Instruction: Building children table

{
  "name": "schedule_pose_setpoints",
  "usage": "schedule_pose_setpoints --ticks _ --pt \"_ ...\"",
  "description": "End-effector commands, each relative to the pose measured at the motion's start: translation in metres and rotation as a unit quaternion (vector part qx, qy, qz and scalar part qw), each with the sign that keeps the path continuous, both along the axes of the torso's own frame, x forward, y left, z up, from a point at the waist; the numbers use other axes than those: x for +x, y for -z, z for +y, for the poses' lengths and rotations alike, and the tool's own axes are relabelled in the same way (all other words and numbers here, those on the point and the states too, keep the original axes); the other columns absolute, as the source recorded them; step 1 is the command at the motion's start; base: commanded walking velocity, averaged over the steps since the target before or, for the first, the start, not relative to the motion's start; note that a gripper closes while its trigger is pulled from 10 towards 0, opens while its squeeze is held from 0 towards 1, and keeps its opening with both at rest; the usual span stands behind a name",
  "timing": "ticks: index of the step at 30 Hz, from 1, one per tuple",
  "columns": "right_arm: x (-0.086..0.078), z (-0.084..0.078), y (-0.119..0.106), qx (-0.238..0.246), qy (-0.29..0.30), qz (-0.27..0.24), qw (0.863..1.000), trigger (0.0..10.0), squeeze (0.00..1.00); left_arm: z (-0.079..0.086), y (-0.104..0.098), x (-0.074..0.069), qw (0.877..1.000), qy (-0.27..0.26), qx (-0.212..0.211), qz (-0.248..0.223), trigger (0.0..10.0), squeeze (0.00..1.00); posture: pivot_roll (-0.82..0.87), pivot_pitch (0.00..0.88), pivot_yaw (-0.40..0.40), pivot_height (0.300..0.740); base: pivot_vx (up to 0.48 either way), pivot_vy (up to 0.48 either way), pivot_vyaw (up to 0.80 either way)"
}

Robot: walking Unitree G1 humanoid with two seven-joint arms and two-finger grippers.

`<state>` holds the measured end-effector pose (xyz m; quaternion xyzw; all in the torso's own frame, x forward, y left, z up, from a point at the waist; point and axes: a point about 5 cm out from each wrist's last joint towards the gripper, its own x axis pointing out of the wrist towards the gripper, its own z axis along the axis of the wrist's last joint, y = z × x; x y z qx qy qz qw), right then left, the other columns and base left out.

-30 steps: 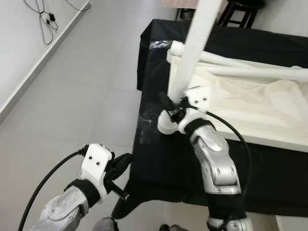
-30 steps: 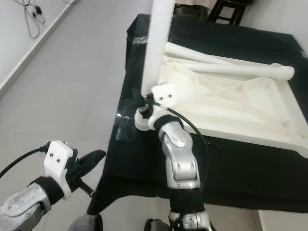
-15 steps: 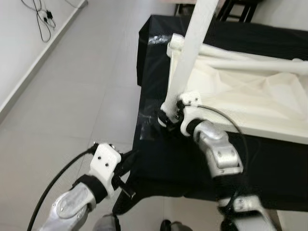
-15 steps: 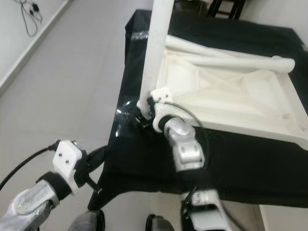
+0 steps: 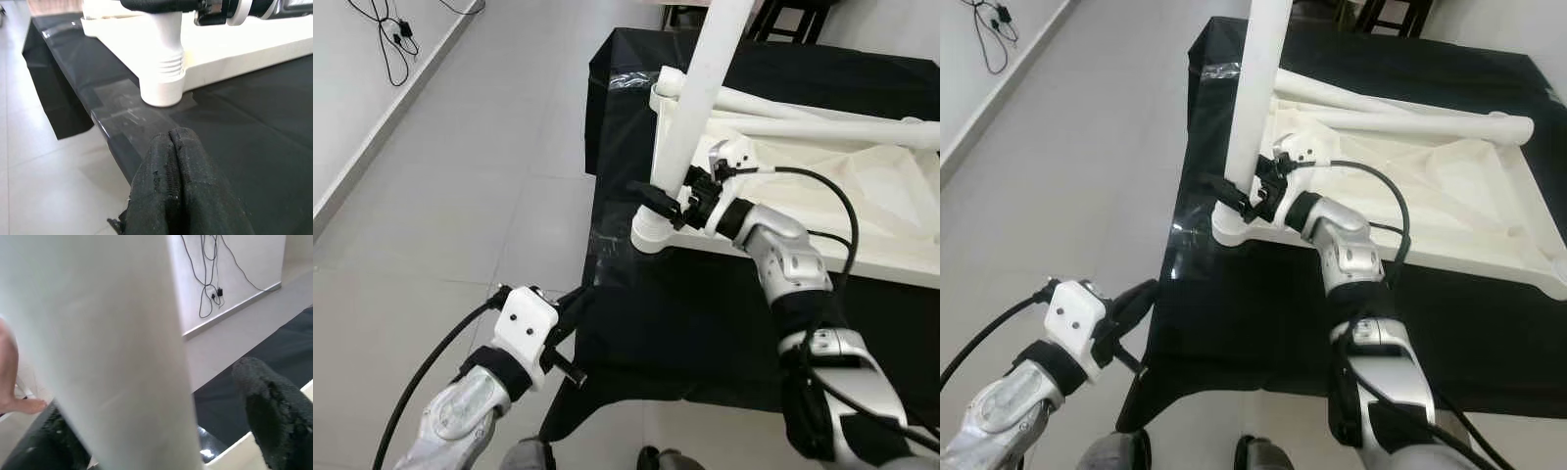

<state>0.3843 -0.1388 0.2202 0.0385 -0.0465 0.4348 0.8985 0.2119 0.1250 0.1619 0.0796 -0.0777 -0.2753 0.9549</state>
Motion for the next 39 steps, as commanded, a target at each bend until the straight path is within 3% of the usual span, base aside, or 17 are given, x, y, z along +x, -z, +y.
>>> schedule_pose_setpoints --ticks 1,11,14,17,19,20,21,22,23,24,25,27,34,35,36,37,39 --pt "0.001 -0.005 0.003 0.014 -0.003 0.004 1.000 0.0 0.00 0.003 0.006 0.001 1.000 -0.017 0.002 0.002 10.0 0.00 0.17 0.140 -0.110 0.740 0.000 0.000 0.00" --pt "0.003 -0.009 0.012 0.014 -0.018 0.014 1.000 0.0 0.00 0.003 0.011 0.003 1.000 -0.022 0.000 -0.004 10.0 0.00 0.16 0.136 -0.106 0.740 0.000 0.000 0.00" --pt "-0.005 -0.027 0.031 -0.022 0.025 0.017 0.999 0.0 0.00 0.003 0.012 0.002 0.999 -0.024 -0.022 -0.004 10.0 0.00 0.14 0.134 -0.111 0.740 0.000 0.000 0.00" --pt "-0.017 -0.029 0.061 -0.063 0.094 0.067 0.991 0.0 0.00 0.004 0.013 0.003 0.999 -0.020 -0.034 0.003 10.0 0.00 0.11 0.134 -0.117 0.740 0.000 0.000 0.00" --pt "-0.019 -0.029 0.066 -0.068 0.105 0.076 0.989 0.0 0.00 0.004 0.014 0.003 0.999 -0.019 -0.036 0.004 10.0 0.00 0.11 0.134 -0.117 0.740 0.000 0.000 0.00" --pt "-0.027 -0.022 0.078 -0.083 0.149 0.094 0.981 0.0 0.00 0.004 0.014 0.004 0.999 -0.018 -0.040 0.006 10.0 0.00 0.08 0.134 -0.121 0.740 0.000 0.000 0.00" --pt "-0.037 -0.019 0.091 -0.089 0.231 0.134 0.960 0.0 0.00 0.004 0.015 0.005 0.999 -0.018 -0.043 0.008 10.0 0.00 0.08 0.134 -0.121 0.740 0.000 0.000 0.00" --pt "-0.037 -0.019 0.091 -0.089 0.231 0.134 0.960 0.0 0.00 0.004 0.015 0.005 0.999 -0.018 -0.043 0.008 10.0 0.00 0.08 0.134 -0.121 0.740 0.000 0.000 0.00" --pt "-0.053 -0.015 0.098 -0.082 0.299 0.153 0.938 0.0 0.00 0.004 0.015 0.005 0.999 -0.017 -0.045 0.009 10.0 0.00 0.07 0.131 -0.119 0.740 0.000 0.000 0.00" --pt "-0.053 -0.015 0.098 -0.082 0.299 0.153 0.938 0.0 0.00 0.004 0.015 0.005 0.999 -0.017 -0.045 0.009 10.0 0.00 0.07 0.131 -0.119 0.740 0.000 0.000 0.00" --pt "-0.066 -0.007 0.096 -0.082 0.329 0.143 0.930 0.0 0.00 0.004 0.015 0.006 0.999 -0.017 -0.046 0.009 10.0 0.00 0.07 0.129 -0.110 0.740 0.000 0.000 0.00" --pt "-0.067 0.005 0.087 -0.071 0.326 0.112 0.936 0.0 0.00 0.005 0.016 0.008 0.999 -0.017 -0.047 0.010 10.0 0.00 0.05 0.124 -0.097 0.740 0.000 0.000 0.00" --pt "-0.055 0.006 0.083 -0.074 0.322 0.096 0.939 0.0 0.00 0.007 0.016 0.011 0.999 -0.018 -0.047 0.009 10.0 0.00 0.06 0.121 -0.092 0.740 0.000 0.000 0.00" --pt "-0.054 0.009 0.079 -0.083 0.313 0.094 0.941 10.0 0.00 0.007 0.016 0.012 0.999 -0.018 -0.048 0.010 10.0 0.00 0.06 0.123 -0.087 0.740 0.000 0.000 0.00" --pt "-0.053 0.010 0.076 -0.089 0.307 0.094 0.943 10.0 0.00 0.008 0.016 0.012 0.999 -0.018 -0.050 0.011 10.0 0.00 0.06 0.122 -0.087 0.740 0.000 0.000 0.00" --pt "-0.051 0.015 0.067 -0.073 0.278 0.092 0.953 10.0 1.00 0.008 0.016 0.013 0.998 -0.017 -0.051 0.012 10.0 0.00 0.06 0.122 -0.087 0.740 0.000 0.000 0.00" --pt "-0.047 0.022 0.051 -0.050 0.228 0.076 0.969 10.0 1.00 0.008 0.016 0.014 0.998 -0.016 -0.052 0.013 10.0 0.00 0.06 0.122 -0.086 0.740 0.000 0.000 0.00"
